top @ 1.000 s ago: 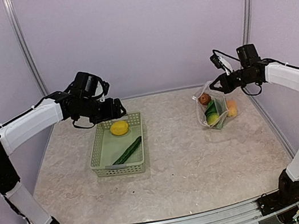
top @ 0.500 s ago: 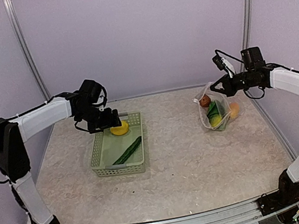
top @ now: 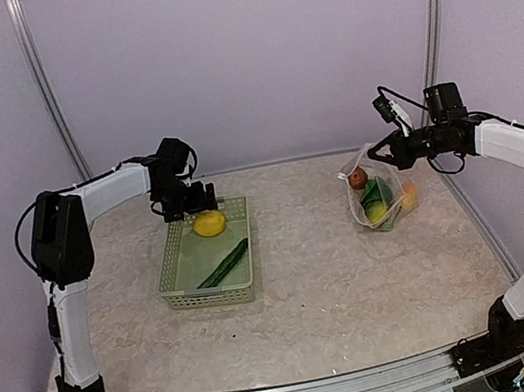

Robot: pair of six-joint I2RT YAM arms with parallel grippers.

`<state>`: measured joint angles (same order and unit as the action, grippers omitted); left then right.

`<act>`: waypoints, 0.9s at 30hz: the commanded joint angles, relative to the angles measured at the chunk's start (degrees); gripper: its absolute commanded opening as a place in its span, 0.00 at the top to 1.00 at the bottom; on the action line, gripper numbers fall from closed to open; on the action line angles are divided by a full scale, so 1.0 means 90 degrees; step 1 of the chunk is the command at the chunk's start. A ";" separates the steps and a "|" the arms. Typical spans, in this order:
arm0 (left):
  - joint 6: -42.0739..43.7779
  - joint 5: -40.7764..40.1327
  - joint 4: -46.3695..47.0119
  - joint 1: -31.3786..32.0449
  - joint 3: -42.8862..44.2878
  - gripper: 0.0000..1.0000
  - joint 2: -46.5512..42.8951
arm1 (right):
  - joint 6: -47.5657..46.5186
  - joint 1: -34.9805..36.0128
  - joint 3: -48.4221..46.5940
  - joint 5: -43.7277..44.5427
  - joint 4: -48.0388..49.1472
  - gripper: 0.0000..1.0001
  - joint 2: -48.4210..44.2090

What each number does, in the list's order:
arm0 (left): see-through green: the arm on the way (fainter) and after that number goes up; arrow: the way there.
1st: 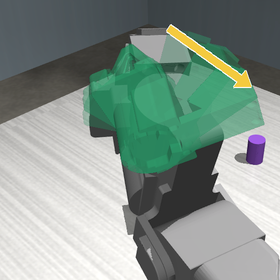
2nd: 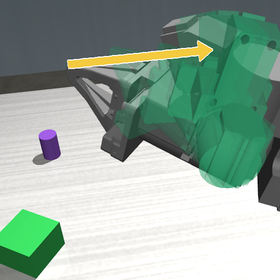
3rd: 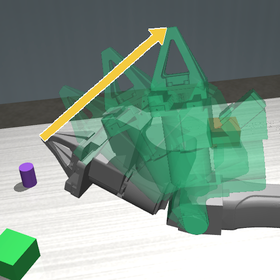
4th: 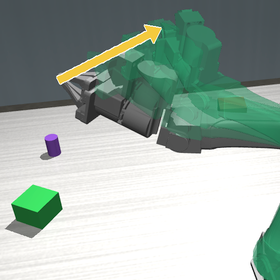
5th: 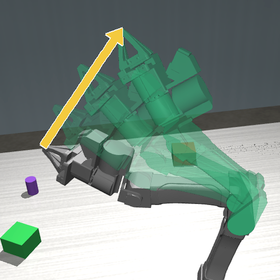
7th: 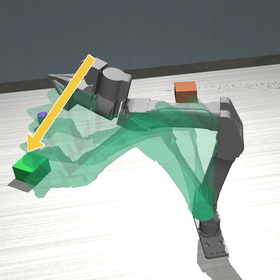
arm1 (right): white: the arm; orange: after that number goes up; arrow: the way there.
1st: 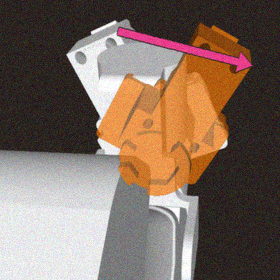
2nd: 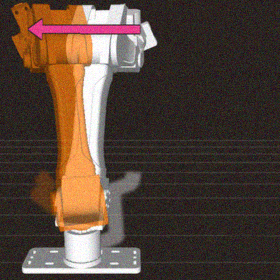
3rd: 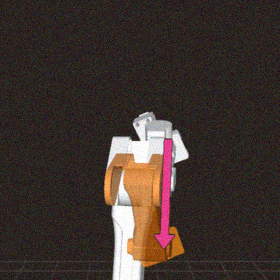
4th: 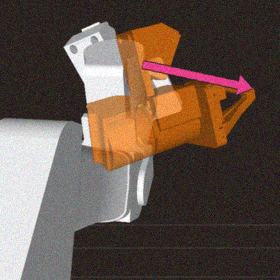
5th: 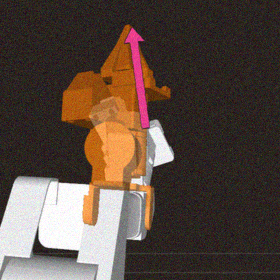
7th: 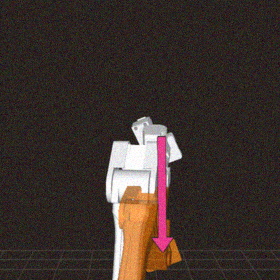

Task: Place the food in the zip-top bag and seal the zipper
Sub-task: Pick up the fake fruit from the bin.

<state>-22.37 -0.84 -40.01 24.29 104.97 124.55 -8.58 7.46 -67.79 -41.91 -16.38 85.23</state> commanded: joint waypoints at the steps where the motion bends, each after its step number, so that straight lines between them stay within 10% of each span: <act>1: 0.0353 0.0048 0.0115 -0.0106 0.0331 0.01 0.0452 | -0.0062 0.0030 0.0081 -0.0149 0.0131 1.00 -0.0155; 27: 0.0962 0.0359 0.0101 0.0378 -0.0133 0.12 0.0597 | -0.0096 0.0031 0.0102 -0.0158 0.0101 1.00 -0.0061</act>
<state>-14.63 3.42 -38.22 27.90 104.86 130.10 -9.17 7.46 -67.66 -42.06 -16.38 85.23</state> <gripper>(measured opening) 0.926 0.003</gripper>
